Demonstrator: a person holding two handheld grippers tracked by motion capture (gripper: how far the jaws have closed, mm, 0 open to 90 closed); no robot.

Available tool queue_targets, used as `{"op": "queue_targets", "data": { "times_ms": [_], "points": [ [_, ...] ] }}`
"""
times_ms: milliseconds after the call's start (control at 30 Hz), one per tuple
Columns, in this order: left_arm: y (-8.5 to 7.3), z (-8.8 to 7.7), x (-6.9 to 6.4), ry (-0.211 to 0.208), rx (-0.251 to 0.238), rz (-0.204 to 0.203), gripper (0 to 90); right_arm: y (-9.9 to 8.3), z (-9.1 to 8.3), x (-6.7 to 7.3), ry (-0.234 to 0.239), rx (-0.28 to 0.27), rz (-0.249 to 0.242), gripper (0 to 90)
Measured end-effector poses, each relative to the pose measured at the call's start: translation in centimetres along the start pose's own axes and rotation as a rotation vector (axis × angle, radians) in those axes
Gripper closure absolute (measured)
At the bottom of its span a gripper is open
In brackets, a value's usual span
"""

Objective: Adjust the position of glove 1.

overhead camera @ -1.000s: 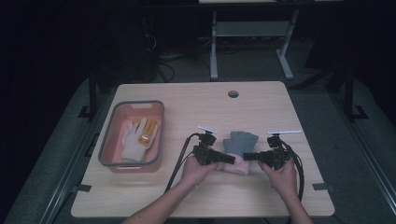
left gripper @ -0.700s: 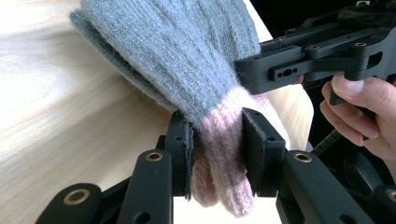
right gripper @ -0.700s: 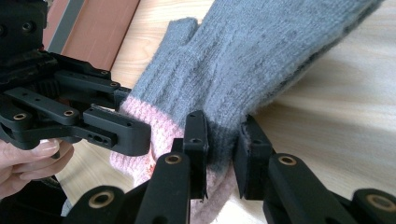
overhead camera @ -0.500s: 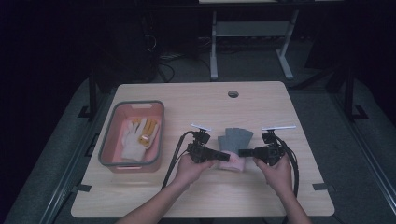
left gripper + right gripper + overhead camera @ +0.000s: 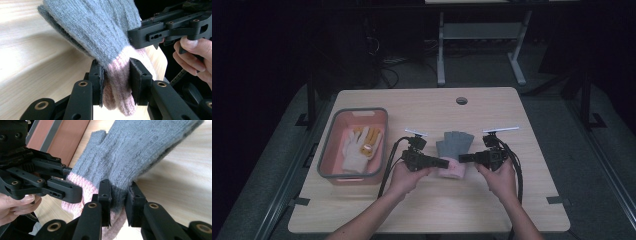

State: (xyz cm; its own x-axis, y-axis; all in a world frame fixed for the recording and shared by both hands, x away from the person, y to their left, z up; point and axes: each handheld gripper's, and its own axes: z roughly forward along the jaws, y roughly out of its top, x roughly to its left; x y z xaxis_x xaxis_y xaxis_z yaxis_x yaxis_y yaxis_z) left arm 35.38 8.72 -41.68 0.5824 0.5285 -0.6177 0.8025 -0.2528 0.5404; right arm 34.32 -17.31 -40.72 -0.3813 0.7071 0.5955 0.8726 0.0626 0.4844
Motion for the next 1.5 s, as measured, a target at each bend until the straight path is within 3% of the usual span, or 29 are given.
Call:
{"op": "queue_targets", "data": {
  "times_ms": [267, 1500],
  "points": [
    [0.2, -1.5, 0.1, 0.011, -0.013, 0.006, 66.7, 0.9, 0.5, 1.0, 0.026, 0.003, -0.015, 76.2],
    [0.8, -6.0, 1.1, 0.027, -0.073, 0.008, 67.0, 4.2, 1.9, 4.4, 0.057, 0.018, -0.073, 76.1]
  ]
}}
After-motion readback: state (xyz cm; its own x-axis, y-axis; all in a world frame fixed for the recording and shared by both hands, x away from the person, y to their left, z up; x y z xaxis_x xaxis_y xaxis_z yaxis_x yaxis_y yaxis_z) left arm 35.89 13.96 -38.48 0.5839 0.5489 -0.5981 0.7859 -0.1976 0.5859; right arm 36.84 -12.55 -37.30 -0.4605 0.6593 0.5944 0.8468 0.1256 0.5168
